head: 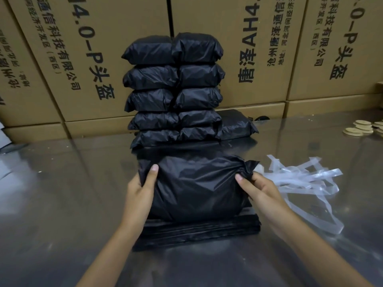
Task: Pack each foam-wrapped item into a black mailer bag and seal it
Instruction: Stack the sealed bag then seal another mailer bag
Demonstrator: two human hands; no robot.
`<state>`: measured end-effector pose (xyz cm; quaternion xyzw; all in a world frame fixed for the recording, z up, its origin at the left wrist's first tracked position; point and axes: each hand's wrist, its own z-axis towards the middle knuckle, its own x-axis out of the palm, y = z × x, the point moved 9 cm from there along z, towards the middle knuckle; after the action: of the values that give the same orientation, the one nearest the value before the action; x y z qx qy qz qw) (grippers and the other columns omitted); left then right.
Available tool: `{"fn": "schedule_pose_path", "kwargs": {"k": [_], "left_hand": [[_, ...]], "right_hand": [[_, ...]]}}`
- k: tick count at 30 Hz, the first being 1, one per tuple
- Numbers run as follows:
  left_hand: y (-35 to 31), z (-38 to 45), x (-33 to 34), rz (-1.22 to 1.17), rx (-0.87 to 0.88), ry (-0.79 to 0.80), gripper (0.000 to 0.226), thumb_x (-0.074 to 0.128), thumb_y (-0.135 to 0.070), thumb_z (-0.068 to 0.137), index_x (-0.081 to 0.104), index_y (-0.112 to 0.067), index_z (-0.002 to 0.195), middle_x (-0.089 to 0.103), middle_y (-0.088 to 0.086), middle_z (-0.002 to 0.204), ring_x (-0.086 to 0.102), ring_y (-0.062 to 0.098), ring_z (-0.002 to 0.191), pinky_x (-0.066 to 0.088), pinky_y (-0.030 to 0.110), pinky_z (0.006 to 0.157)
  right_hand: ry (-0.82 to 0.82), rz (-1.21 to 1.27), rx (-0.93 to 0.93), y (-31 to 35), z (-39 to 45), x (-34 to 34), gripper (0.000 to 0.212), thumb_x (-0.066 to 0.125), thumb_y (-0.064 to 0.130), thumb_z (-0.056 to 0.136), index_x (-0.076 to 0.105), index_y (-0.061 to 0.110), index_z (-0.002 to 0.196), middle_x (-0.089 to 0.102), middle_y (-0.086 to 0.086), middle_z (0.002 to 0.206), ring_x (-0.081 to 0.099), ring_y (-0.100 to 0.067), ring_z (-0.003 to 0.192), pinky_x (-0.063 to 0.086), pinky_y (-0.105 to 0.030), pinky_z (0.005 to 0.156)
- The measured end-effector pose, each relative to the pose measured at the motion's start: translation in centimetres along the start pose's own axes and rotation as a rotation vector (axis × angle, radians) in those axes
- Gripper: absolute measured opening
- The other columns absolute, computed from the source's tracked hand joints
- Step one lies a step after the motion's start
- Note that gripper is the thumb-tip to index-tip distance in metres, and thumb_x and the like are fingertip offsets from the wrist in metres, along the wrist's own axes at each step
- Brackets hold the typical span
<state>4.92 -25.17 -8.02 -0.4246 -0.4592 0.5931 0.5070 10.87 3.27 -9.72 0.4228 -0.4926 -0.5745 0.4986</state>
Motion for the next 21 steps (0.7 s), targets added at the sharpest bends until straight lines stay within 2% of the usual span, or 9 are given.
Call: {"fn": "schedule_pose_path", "kwargs": {"k": [4, 6, 7, 9, 10, 13, 16, 19, 21], "left_hand": [[-2.0, -0.2, -0.7, 0.015, 0.170, -0.131, 0.038, 0.053, -0.052, 0.096, 0.056, -0.036, 0.062, 0.059, -0.017, 0.060, 0.058, -0.001, 0.060, 0.043, 0.010, 0.059], [-2.6, -0.2, -0.6, 0.042, 0.224, -0.172, 0.042, 0.049, -0.050, 0.099, 0.045, -0.032, 0.061, 0.045, -0.017, 0.053, 0.044, 0.000, 0.052, 0.037, 0.010, 0.052], [-2.6, 0.1, -0.5, 0.051, 0.227, -0.177, 0.038, 0.047, -0.050, 0.100, 0.050, -0.029, 0.069, 0.047, -0.019, 0.057, 0.046, -0.001, 0.055, 0.038, 0.010, 0.055], [-2.3, 1.1, 0.0, 0.096, 0.197, -0.168, 0.036, 0.042, -0.050, 0.102, 0.063, -0.021, 0.098, 0.062, -0.020, 0.080, 0.058, -0.005, 0.075, 0.042, 0.012, 0.069], [-2.2, 1.6, 0.3, 0.132, 0.182, -0.163, 0.037, 0.039, -0.049, 0.103, 0.063, -0.022, 0.108, 0.065, -0.019, 0.091, 0.060, -0.006, 0.084, 0.043, 0.012, 0.073], [-1.6, 2.3, 0.9, 0.292, 0.164, -0.201, 0.031, 0.036, -0.039, 0.106, 0.053, -0.019, 0.090, 0.060, -0.008, 0.079, 0.059, 0.005, 0.075, 0.038, 0.021, 0.058], [-1.2, 2.1, 0.7, 0.436, 0.170, -0.317, 0.036, 0.037, -0.030, 0.107, 0.041, -0.012, 0.076, 0.051, 0.003, 0.064, 0.049, 0.017, 0.060, 0.027, 0.028, 0.050], [-0.9, 2.0, 0.3, 0.482, 0.162, -0.385, 0.034, 0.038, -0.026, 0.107, 0.044, -0.008, 0.079, 0.049, 0.003, 0.062, 0.045, 0.016, 0.057, 0.024, 0.028, 0.048], [-0.3, 2.1, 0.5, 0.524, 0.107, -0.377, 0.033, 0.038, -0.025, 0.107, 0.049, -0.004, 0.084, 0.051, 0.004, 0.066, 0.048, 0.026, 0.062, 0.024, 0.035, 0.051]], "right_hand": [[-0.004, -0.074, -0.027, -0.1, -0.1, -0.2, 0.056, 0.064, 0.060, 0.081, 0.073, 0.008, 0.101, 0.077, -0.008, 0.101, 0.073, -0.023, 0.099, 0.058, -0.040, 0.091], [-0.050, -0.117, -0.053, 0.5, 0.1, -0.4, 0.077, 0.063, 0.067, 0.078, 0.064, -0.006, 0.101, 0.071, -0.021, 0.095, 0.070, -0.034, 0.093, 0.054, -0.049, 0.089], [-0.064, -0.135, -0.067, 0.9, 0.3, -0.4, 0.083, 0.061, 0.069, 0.078, 0.058, -0.010, 0.101, 0.066, -0.026, 0.093, 0.066, -0.040, 0.091, 0.053, -0.052, 0.089], [-0.095, -0.161, -0.084, 1.7, 0.7, -0.2, 0.078, 0.057, 0.068, 0.081, 0.054, -0.008, 0.096, 0.059, -0.026, 0.088, 0.062, -0.039, 0.087, 0.050, -0.055, 0.088], [-0.120, -0.188, -0.086, 2.0, 1.0, -0.2, 0.073, 0.055, 0.068, 0.082, 0.052, -0.005, 0.088, 0.055, -0.016, 0.078, 0.060, -0.029, 0.076, 0.050, -0.050, 0.078], [-0.224, -0.257, -0.100, 2.1, 1.6, -0.4, 0.046, 0.057, 0.056, 0.092, 0.044, 0.020, 0.065, 0.035, 0.016, 0.053, 0.038, -0.001, 0.049, 0.032, -0.026, 0.058], [-0.266, -0.332, -0.120, 2.1, 2.4, 0.0, 0.041, 0.055, 0.041, 0.100, 0.053, 0.043, 0.060, 0.040, 0.016, 0.046, 0.042, -0.001, 0.048, 0.031, -0.027, 0.058], [-0.330, -0.469, -0.150, 2.3, 3.0, 0.2, 0.033, 0.052, 0.040, 0.101, 0.053, 0.042, 0.068, 0.053, 0.018, 0.052, 0.051, -0.001, 0.056, 0.034, -0.032, 0.059], [-0.354, -0.506, -0.119, 1.9, 3.3, 0.1, 0.025, 0.053, 0.041, 0.101, 0.057, 0.035, 0.076, 0.060, 0.015, 0.059, 0.056, -0.004, 0.065, 0.038, -0.034, 0.064]]}}
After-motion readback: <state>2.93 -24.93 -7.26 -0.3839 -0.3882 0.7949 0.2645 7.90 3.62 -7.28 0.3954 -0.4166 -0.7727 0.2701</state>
